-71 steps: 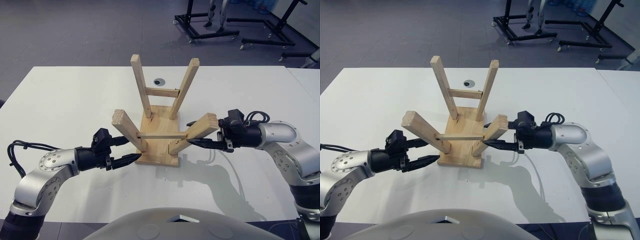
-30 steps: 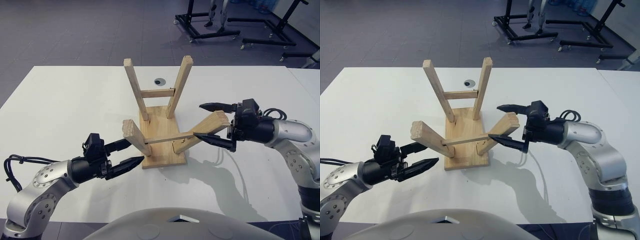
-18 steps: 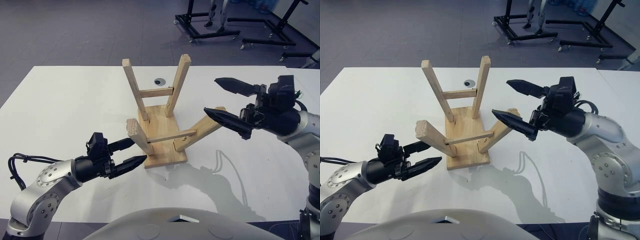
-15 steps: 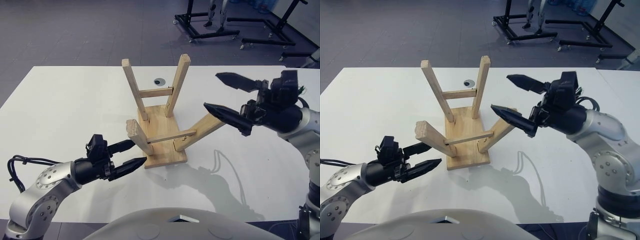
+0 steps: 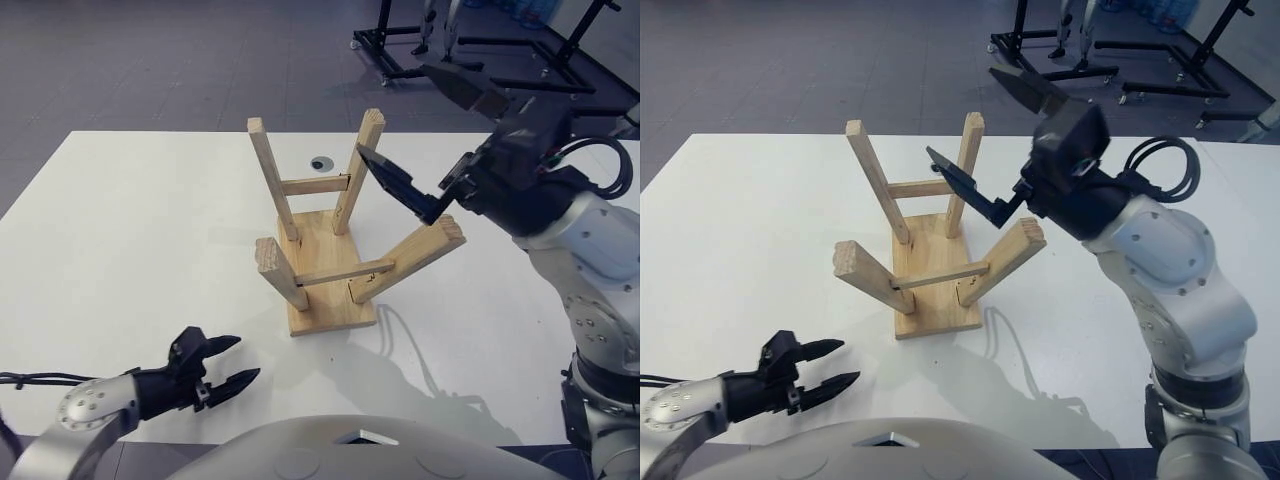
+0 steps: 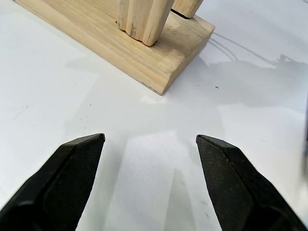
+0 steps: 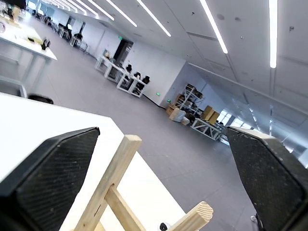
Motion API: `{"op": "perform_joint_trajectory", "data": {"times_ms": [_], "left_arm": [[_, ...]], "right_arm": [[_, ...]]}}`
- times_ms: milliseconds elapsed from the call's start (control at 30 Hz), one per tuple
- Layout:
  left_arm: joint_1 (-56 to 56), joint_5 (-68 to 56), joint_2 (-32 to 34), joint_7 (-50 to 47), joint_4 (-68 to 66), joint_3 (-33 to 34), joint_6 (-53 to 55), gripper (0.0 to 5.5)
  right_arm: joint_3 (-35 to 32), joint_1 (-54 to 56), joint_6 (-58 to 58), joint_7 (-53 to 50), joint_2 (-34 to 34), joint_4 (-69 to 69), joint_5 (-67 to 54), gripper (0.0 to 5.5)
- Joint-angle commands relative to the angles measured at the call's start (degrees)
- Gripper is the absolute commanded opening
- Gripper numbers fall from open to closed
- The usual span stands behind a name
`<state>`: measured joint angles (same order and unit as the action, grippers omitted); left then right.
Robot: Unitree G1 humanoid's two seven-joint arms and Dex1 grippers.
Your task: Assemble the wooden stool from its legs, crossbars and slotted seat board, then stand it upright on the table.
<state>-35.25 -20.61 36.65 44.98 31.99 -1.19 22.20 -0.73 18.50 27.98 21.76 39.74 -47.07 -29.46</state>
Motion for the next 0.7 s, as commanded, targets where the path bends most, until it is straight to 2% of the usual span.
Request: {"op": "perform_joint_trajectory", "data": {"times_ms": [33, 133, 300, 500, 700], "left_arm": [[2.3, 2.9, -2.9, -2.5, -1.3, -4.7, -1.4, 3.48], [3.2, 2.9, -4.7, -3.2, -2.5, -7.2, -1.5, 3.48], [6.7, 1.6, -8.1, -2.1, -6.9, -11.1, -1.9, 3.48], [14.9, 1.9, -11.3, -2.0, -12.4, -14.5, -1.6, 3.48], [19.0, 2.1, -12.4, -2.0, -14.8, -16.5, -1.4, 3.48]], "right_arm": [[4.0, -2.0, -4.8, 1.4, 2.0, 0.7, 10.6, 4.79], [7.6, -5.3, -8.9, 3.4, 3.3, 0.8, 17.8, 4.79], [10.0, -5.1, -12.4, 4.2, 1.8, 2.6, 24.8, 4.79], [10.7, -2.1, -17.3, 4.1, -0.2, 4.7, 31.9, 4.79], [8.4, 0.9, -21.0, 3.6, -1.5, 6.3, 36.4, 4.79]]}}
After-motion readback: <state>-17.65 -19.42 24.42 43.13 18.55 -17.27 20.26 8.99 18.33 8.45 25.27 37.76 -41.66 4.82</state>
